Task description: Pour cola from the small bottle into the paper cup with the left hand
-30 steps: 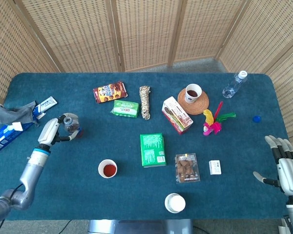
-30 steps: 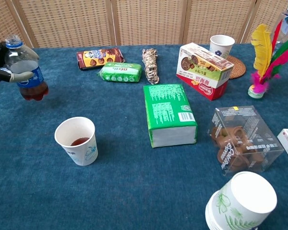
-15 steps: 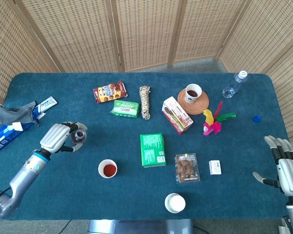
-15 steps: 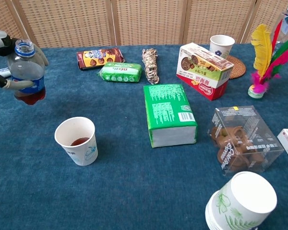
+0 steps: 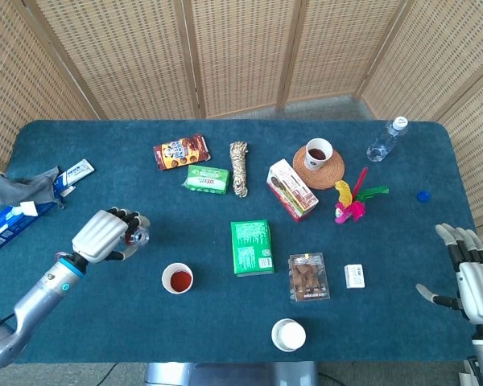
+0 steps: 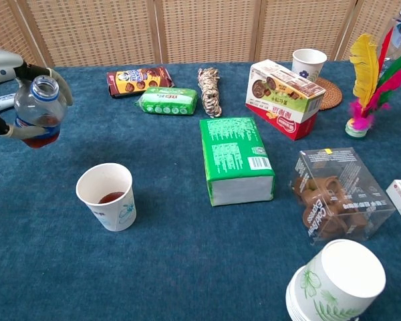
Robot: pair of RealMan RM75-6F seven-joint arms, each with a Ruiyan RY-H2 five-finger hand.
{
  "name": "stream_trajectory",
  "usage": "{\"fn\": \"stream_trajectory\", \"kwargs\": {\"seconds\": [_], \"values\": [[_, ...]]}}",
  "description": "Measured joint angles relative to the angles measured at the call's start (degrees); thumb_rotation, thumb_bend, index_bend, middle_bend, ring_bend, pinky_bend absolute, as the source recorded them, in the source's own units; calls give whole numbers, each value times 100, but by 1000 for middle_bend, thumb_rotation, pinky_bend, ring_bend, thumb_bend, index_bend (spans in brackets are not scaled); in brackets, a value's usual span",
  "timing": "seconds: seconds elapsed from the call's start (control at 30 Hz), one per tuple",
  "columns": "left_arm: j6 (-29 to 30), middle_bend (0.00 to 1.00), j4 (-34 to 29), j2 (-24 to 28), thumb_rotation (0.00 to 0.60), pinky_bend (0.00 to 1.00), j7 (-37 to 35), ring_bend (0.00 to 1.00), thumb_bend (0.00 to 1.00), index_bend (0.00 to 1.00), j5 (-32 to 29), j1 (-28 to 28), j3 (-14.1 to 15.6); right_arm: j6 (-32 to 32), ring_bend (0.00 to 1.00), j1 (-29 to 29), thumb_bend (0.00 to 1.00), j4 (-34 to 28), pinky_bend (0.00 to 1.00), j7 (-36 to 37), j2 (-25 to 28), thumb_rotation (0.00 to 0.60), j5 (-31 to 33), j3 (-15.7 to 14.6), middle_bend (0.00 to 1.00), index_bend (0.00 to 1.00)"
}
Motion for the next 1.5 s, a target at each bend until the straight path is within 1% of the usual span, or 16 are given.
{"fn": "stream_trajectory", "kwargs": {"seconds": [0.33,0.6,0.83,1.23,1.5], "values": [[-404,427,-413,99,600,528,1402,406,453,491,-106,-248,-15,44,0,-17,0,-5,62,105,37,600,-25,6,0,0],[-610,411,-588,26,600,528,2106,390,455,479,-243,-401,-44,49,0,-23,0,6,63,220,68,600,-28,9,0,0],[-643,405,-582,-51,600,528,2767,388,454,479,-176,-488,0,48,0,-24,0,21,63,303,87,600,-38,11,0,0],[-741,403,-546,-190,600,527,3364,388,454,479,21,-623,142,72,0,-36,0,11,62,379,109,600,-55,8,0,0],[-551,403,-451,-167,600,527,3239,387,453,479,356,-628,280,53,0,-25,0,21,62,390,107,600,-70,1,0,0]]}}
